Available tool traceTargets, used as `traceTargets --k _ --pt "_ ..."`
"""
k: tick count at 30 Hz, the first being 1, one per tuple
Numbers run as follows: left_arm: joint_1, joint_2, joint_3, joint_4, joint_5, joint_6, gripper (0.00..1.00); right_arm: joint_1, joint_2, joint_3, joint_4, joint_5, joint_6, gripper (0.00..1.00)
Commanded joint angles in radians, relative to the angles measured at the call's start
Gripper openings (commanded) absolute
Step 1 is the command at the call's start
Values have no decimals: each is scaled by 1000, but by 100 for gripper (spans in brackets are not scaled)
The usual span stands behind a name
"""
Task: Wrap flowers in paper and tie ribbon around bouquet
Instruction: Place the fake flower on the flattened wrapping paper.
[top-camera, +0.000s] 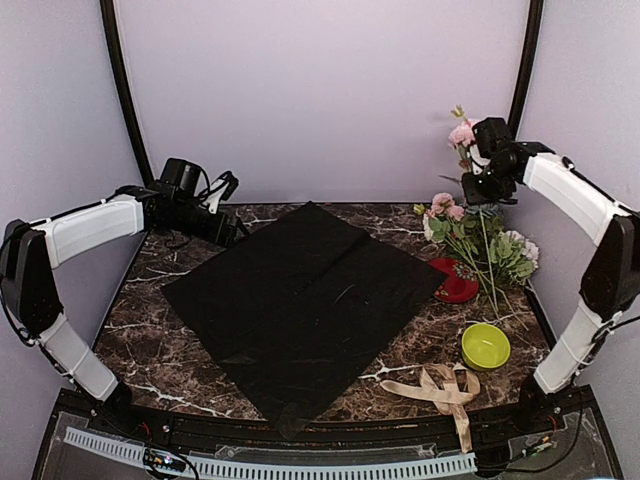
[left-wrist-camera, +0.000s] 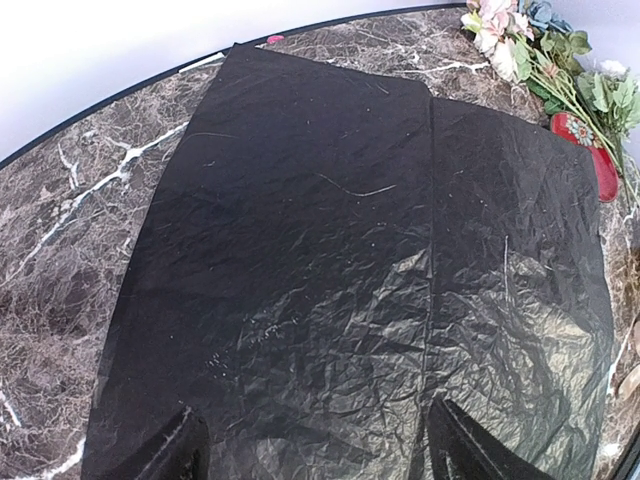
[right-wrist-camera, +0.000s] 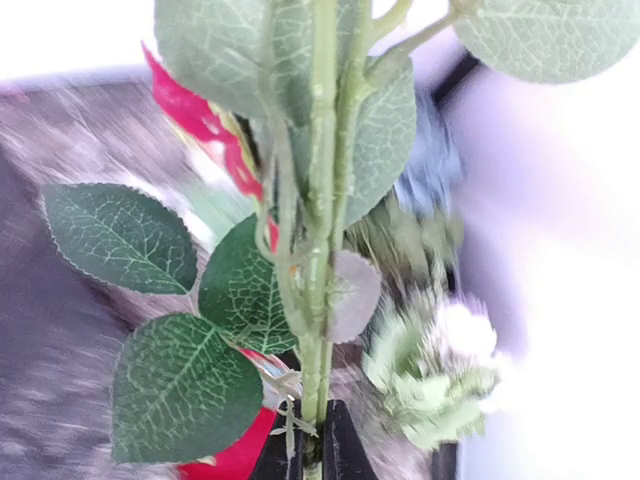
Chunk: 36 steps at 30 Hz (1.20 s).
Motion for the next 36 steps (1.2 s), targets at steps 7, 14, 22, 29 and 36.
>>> traceTargets --k 7,14,22,29,36 --pt "7 -63 -22 14 21 -15 78 261 -110 -157 737 -738 441 0" --pt "8 -66 -25 15 23 -27 78 444 297 92 732 -711 698 0" --pt "10 -53 -18 0 23 -24 78 472 628 375 517 -739 677 0" --pt "11 -47 -17 -2 17 -23 77 434 744 573 257 -667 516 41" --pt "11 -38 -14 -6 24 -22 77 313 456 420 21 -378 274 50"
